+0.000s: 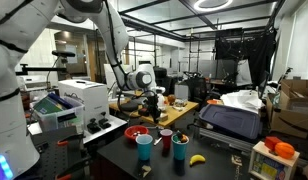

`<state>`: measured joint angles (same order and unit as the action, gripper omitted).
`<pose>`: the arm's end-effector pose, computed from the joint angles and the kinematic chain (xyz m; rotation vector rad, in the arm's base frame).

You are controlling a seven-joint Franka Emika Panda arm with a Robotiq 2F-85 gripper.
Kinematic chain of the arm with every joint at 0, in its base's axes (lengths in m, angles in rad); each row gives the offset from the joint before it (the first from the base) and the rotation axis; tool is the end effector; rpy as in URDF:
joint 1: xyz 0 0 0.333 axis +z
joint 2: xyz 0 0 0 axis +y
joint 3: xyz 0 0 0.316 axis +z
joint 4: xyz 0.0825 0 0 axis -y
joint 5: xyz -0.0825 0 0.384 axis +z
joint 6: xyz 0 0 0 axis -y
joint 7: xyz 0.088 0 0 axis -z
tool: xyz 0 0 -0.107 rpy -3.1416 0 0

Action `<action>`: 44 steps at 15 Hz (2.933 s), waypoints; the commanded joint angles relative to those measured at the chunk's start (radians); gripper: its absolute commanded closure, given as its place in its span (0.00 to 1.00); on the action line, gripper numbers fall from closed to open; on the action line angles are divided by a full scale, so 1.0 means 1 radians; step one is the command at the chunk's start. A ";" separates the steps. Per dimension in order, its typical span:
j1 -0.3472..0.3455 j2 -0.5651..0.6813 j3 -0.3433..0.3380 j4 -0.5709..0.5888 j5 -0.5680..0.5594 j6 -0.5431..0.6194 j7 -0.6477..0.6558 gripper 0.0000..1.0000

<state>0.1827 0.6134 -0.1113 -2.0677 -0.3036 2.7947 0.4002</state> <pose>0.5895 0.0557 0.1405 2.9821 -0.0367 0.2209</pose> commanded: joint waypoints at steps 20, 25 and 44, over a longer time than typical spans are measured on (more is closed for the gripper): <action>0.145 -0.147 -0.082 -0.156 0.075 -0.189 0.155 0.97; 0.146 -0.130 -0.077 -0.135 0.058 -0.264 0.196 0.97; 0.133 -0.103 -0.056 -0.073 -0.041 -0.412 0.270 0.25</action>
<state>0.3141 0.5158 -0.1775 -2.1541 -0.3168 2.4130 0.6396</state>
